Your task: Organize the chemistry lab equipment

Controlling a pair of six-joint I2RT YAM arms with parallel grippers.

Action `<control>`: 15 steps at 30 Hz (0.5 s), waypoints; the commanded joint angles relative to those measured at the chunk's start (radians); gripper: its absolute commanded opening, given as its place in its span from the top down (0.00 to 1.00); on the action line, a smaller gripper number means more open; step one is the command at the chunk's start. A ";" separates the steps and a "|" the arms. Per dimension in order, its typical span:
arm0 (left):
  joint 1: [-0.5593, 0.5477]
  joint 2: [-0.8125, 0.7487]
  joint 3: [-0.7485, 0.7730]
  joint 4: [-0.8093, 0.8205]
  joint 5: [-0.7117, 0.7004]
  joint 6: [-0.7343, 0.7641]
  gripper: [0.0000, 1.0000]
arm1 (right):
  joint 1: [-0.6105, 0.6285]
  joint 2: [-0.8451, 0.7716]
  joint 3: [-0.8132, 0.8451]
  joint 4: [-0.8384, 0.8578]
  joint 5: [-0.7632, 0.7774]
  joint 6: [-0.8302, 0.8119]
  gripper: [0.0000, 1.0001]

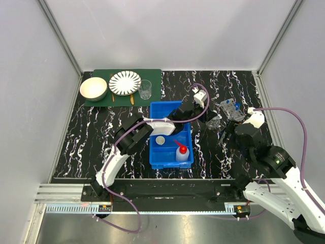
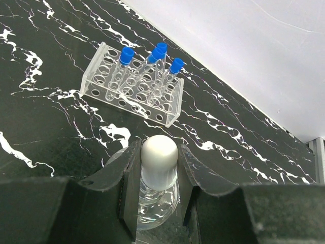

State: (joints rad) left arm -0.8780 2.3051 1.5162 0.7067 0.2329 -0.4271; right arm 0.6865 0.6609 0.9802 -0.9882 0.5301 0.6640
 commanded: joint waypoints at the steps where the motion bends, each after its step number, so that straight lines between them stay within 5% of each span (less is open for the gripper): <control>1: -0.013 -0.036 -0.037 0.000 0.020 -0.016 0.66 | 0.005 -0.009 -0.002 0.029 -0.010 0.016 0.23; 6: -0.016 -0.052 -0.063 0.017 0.019 -0.012 0.51 | 0.005 -0.014 -0.003 0.029 -0.015 0.016 0.23; 14: -0.018 -0.075 -0.080 0.014 0.016 0.002 0.40 | 0.004 -0.017 -0.005 0.028 -0.018 0.022 0.23; 15: -0.018 -0.076 -0.079 0.013 0.014 0.004 0.12 | 0.004 -0.017 -0.005 0.029 -0.016 0.022 0.23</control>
State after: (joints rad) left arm -0.8906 2.2917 1.4452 0.6804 0.2382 -0.4412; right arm 0.6865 0.6525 0.9764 -0.9882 0.5285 0.6716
